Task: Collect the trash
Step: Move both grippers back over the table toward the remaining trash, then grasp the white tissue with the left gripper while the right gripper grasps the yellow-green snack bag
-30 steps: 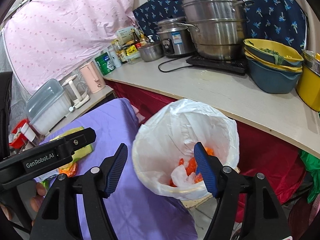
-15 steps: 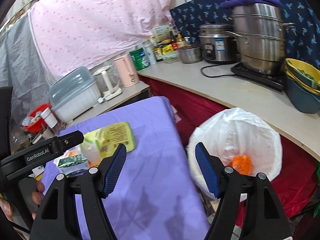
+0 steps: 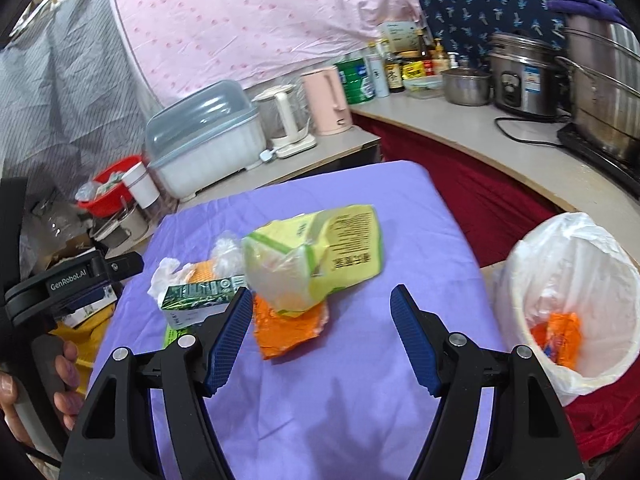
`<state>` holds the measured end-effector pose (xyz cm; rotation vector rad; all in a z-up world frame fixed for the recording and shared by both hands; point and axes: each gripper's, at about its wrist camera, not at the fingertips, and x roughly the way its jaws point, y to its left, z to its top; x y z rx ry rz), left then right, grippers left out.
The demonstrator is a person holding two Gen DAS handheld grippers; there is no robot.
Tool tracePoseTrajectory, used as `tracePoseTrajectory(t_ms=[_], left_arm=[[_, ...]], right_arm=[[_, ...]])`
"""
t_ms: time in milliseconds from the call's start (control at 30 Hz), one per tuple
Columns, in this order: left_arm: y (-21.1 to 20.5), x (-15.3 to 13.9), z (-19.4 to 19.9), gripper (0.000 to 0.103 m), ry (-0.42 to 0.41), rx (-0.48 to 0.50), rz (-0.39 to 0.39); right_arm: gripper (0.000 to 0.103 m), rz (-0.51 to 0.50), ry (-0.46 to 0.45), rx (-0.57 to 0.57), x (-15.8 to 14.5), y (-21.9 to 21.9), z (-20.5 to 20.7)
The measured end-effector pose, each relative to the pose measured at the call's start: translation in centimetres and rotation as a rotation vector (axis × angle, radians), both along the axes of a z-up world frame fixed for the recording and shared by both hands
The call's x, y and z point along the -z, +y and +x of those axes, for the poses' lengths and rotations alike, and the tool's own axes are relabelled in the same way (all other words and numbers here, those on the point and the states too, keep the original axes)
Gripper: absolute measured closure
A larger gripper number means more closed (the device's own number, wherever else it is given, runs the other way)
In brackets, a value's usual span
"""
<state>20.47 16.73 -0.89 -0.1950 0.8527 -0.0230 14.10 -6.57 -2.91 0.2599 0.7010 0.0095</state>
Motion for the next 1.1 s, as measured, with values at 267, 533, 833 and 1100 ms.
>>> tracePoseTrajectory(t_ms=[267,533,833,1100], left_arm=[[6.8,3.0,2.8,0.014,0.065,-0.11,-0.026],[10.1,6.7,6.2,0.012,0.136,-0.146,-0.112],[10.6,10.7,10.0,0.011,0.214,-0.121,-0.227],[9.5,11.9,11.2,0.061,0.251,-0.054,-0.242]], right_arm=[[0.034,-0.011,0.035,-0.019,2.4,3.1,3.8],[0.034,0.015,0.087,0.015,4.9,3.3,7.3],[0.034,0.006,0.114,0.014,7.1,3.9,9.6],[0.062,0.008,0.116,-0.003,7.5,4.2,10.7]])
